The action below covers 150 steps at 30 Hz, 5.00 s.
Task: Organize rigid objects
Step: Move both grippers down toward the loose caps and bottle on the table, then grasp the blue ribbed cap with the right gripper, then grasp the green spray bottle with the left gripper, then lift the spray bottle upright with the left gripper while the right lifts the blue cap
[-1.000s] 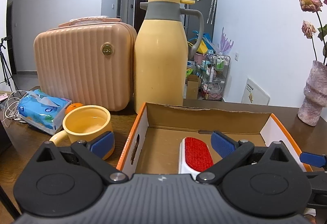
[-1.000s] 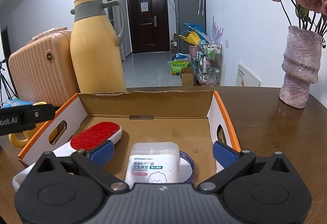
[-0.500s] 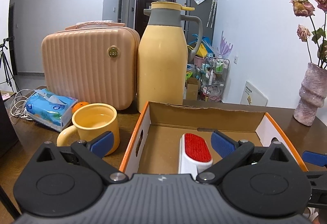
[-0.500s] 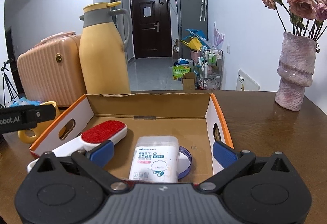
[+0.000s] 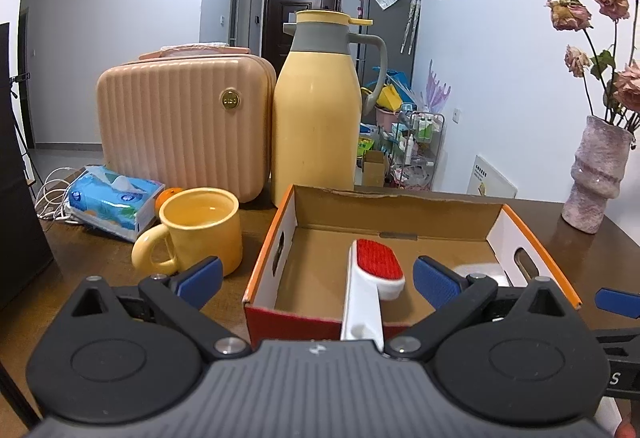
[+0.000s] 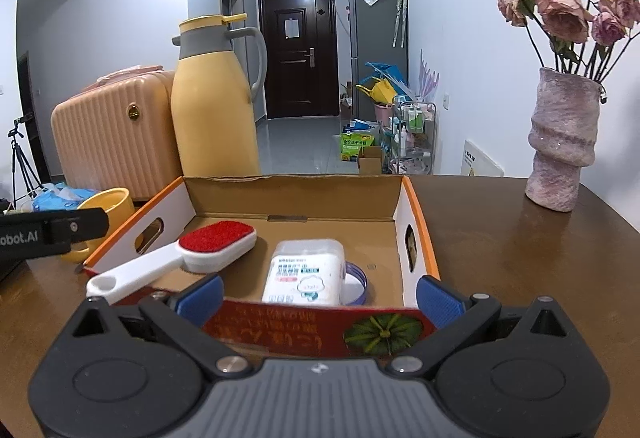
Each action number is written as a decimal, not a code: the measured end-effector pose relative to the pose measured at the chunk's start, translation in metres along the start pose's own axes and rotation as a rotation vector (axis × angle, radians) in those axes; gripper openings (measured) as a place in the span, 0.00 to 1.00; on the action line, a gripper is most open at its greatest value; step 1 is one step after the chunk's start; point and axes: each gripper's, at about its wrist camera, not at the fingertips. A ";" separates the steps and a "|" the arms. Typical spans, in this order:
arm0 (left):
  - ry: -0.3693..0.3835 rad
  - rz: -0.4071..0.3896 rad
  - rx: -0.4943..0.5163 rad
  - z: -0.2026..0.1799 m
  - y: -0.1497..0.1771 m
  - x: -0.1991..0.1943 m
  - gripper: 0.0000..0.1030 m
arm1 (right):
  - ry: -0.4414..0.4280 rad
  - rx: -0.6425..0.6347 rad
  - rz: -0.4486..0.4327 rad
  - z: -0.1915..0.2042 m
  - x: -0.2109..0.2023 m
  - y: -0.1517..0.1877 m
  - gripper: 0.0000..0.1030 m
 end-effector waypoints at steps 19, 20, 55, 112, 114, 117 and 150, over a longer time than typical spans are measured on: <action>0.005 0.036 0.002 0.002 0.040 -0.049 1.00 | 0.010 -0.016 0.016 -0.014 -0.053 0.041 1.00; 0.005 0.040 0.003 0.002 0.043 -0.051 1.00 | 0.010 -0.018 0.018 -0.015 -0.055 0.043 1.00; -0.009 0.166 0.030 0.009 0.109 -0.052 1.00 | -0.028 -0.105 0.206 -0.016 -0.027 0.088 0.68; -0.128 0.254 0.036 -0.004 0.104 0.011 0.52 | -0.054 0.023 0.009 -0.034 -0.050 0.090 0.51; -0.108 0.265 0.036 -0.002 0.105 0.013 0.42 | -0.053 0.020 0.005 -0.033 -0.050 0.090 0.51; -0.085 0.268 0.035 0.002 0.105 0.012 0.34 | -0.050 0.017 0.002 -0.032 -0.050 0.091 0.51; 0.051 0.136 -0.010 0.028 0.081 -0.042 0.31 | -0.062 0.013 -0.058 -0.028 -0.059 0.083 0.51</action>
Point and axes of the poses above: each gripper's, at about its wrist camera, not at the fingertips, and x roughly the way its jaws point, z to its left, y to its underside, and after that the axes turned 2 degrees about -x, right-handed
